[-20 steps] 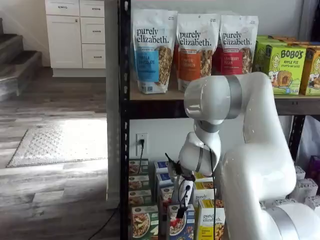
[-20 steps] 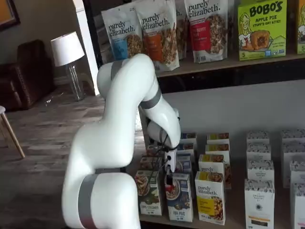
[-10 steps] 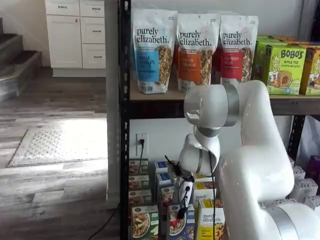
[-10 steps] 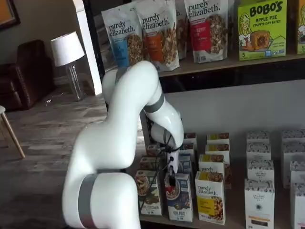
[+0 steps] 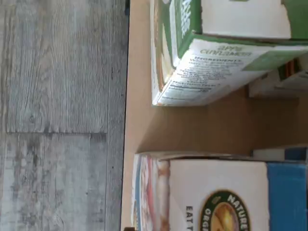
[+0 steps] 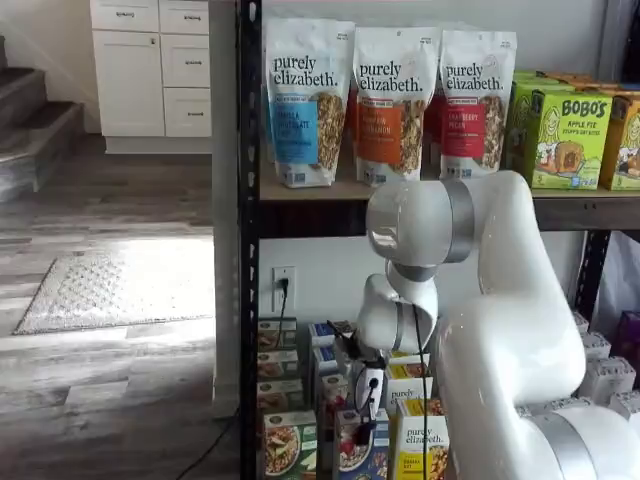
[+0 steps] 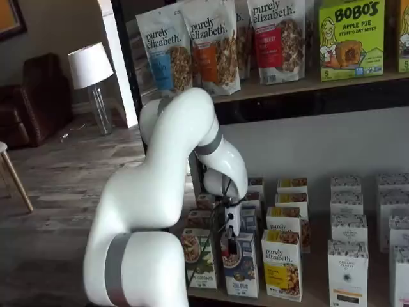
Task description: Pick up the blue and white box that is on the bottom shelf, the second box from the left
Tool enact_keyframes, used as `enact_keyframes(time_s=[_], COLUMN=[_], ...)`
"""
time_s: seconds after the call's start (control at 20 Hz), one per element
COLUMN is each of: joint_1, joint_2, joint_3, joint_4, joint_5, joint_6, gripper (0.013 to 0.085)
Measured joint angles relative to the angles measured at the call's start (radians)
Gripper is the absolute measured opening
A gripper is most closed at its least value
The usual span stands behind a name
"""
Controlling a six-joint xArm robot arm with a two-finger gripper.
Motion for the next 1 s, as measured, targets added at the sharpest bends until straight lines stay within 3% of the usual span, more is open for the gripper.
enact_keyframes(time_s=[0.3, 0.5, 0.6, 0.65, 0.75, 1.0], joint_1=[0.001, 0.002, 0.003, 0.003, 0.003, 0.002], joint_2=[0.009, 0.01, 0.008, 0.006, 0.004, -0.006], joint_3=[-0.008, -0.006, 0.0, 0.002, 0.006, 0.021], joint_4=[-0.045, -0.052, -0.046, -0.043, -0.04, -0.042], joint_5=[0.014, 0.017, 0.011, 0.009, 0.007, 0.003], joint_6=[0.04, 0.048, 0.043, 0.04, 0.037, 0.037], gripper=[0.085, 0.077, 0.069, 0.069, 0.061, 0.061])
